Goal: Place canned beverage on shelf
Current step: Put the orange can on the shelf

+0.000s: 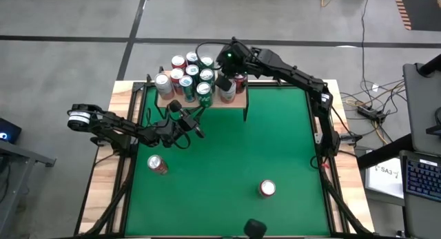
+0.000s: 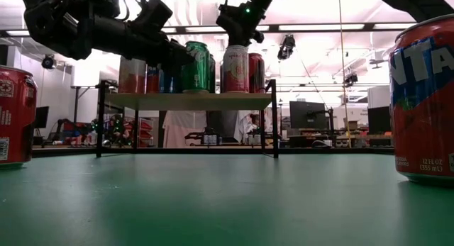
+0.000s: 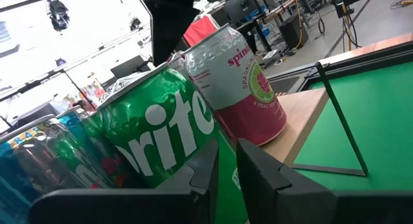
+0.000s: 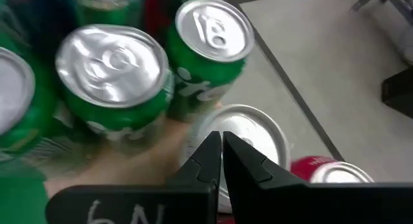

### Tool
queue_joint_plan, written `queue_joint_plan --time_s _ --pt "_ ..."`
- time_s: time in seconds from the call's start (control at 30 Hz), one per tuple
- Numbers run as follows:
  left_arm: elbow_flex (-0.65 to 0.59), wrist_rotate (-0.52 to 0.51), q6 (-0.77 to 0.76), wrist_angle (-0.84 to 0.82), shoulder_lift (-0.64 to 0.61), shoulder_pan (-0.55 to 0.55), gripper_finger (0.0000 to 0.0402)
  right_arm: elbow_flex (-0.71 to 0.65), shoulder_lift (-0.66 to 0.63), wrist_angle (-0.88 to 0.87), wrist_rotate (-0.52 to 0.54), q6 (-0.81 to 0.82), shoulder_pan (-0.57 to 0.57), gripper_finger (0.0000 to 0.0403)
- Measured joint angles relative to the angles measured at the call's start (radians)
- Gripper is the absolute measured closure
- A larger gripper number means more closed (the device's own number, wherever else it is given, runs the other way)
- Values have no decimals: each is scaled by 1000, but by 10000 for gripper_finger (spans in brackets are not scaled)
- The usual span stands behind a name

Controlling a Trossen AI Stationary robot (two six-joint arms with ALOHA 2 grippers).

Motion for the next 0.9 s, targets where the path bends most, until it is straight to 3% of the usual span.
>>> queue_joint_plan --time_s 0.13,0.4,0.9 --pt "0 0 0 0 0 0 362 -1 0 20 -40 8 1 394" --pt "0 0 0 0 0 -1 362 0 0 22 20 7 3 394" --pt "0 0 8 0 0 -2 362 -10 24 36 -3 7 7 394"
